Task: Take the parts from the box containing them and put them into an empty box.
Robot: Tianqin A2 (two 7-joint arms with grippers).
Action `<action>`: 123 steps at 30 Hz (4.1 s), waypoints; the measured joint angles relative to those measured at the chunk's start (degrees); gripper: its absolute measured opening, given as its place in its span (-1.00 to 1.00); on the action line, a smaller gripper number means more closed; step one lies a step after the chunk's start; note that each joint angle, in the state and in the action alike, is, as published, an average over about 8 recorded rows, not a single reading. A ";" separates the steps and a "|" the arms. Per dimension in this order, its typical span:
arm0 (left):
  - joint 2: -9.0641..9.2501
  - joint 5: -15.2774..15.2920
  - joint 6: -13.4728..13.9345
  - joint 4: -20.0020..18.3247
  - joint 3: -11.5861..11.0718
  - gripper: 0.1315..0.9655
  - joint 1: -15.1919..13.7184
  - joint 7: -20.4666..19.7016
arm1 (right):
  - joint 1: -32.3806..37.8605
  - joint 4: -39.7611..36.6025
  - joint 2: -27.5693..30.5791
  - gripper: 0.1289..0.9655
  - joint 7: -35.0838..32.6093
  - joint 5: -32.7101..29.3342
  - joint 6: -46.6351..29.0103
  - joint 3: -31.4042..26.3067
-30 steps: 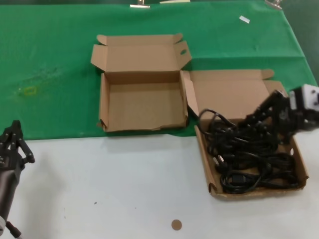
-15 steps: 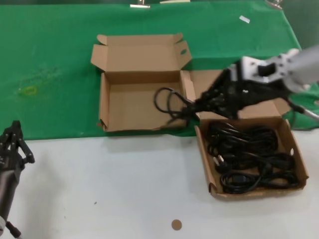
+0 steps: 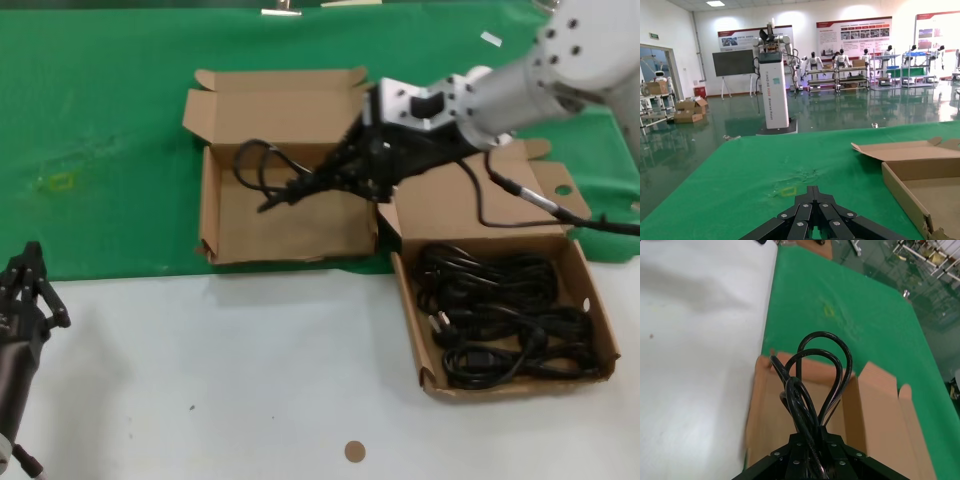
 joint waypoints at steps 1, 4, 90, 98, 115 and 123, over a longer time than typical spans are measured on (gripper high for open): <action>0.00 0.00 0.00 0.00 0.00 -0.97 0.00 0.00 | 0.38 -0.63 -0.66 -0.88 -0.01 -0.16 0.28 -0.14; 0.00 0.00 0.00 0.00 0.00 -0.97 0.00 0.00 | 1.32 -2.09 -2.39 -0.88 0.08 -0.56 0.98 -0.53; 0.00 0.00 0.00 0.00 0.00 0.20 0.00 0.00 | -29.32 11.15 -5.74 1.00 -2.91 13.49 32.65 14.97; 0.00 -0.01 0.00 0.00 0.00 0.59 0.00 0.03 | -37.15 16.68 -5.34 1.00 -2.49 17.11 38.82 18.78; 0.00 -0.02 0.00 0.00 0.00 0.97 0.00 0.01 | -53.74 28.33 -4.49 1.00 -1.63 24.75 51.83 26.80; 0.00 -0.02 0.00 0.00 0.00 1.00 0.00 0.01 | -61.60 33.86 -4.09 1.00 -1.22 28.38 58.00 30.60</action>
